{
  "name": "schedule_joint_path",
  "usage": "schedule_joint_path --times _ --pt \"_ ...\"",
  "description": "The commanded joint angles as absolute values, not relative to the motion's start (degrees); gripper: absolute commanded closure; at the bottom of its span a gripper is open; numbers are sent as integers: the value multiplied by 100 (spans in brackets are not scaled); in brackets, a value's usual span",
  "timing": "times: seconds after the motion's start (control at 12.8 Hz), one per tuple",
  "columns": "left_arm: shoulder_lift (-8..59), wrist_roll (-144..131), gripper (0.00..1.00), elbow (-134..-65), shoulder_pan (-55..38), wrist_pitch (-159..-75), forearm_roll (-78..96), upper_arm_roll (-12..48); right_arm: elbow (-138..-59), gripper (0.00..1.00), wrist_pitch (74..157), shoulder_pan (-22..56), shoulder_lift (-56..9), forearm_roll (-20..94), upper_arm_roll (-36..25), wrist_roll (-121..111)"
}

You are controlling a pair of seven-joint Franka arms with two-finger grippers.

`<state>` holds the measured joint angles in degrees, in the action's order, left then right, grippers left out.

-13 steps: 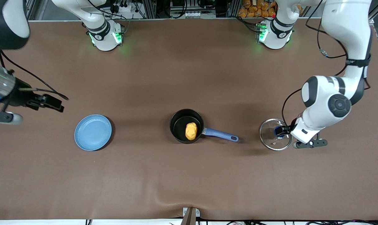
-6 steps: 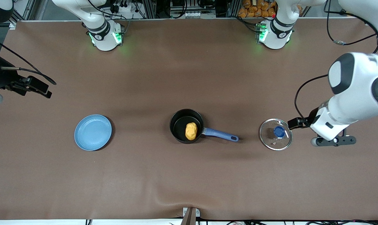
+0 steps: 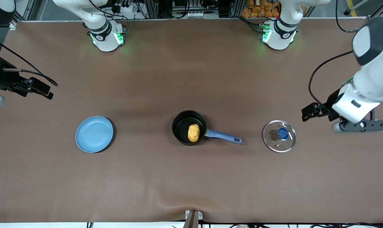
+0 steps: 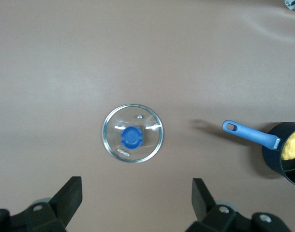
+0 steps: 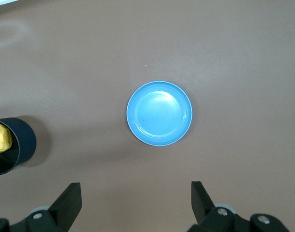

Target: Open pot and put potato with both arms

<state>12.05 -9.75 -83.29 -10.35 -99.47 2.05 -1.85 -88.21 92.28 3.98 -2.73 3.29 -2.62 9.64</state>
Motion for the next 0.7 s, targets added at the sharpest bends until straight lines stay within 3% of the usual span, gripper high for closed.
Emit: schedule_joint_path --times 0.0,0.39,0.62 --pt "958 -879 0 -8385 -984 -9678 -43 -211 -8956 0 9264 273 -141 193 -158 1020" --pt "599 -853 0 -8481 -871 -9150 -334 -176 -8930 0 9229 229 -149 202 -149 984" --pt "221 -853 0 -8885 -861 -9167 -334 -176 -8930 0 9220 229 -149 202 -149 958"
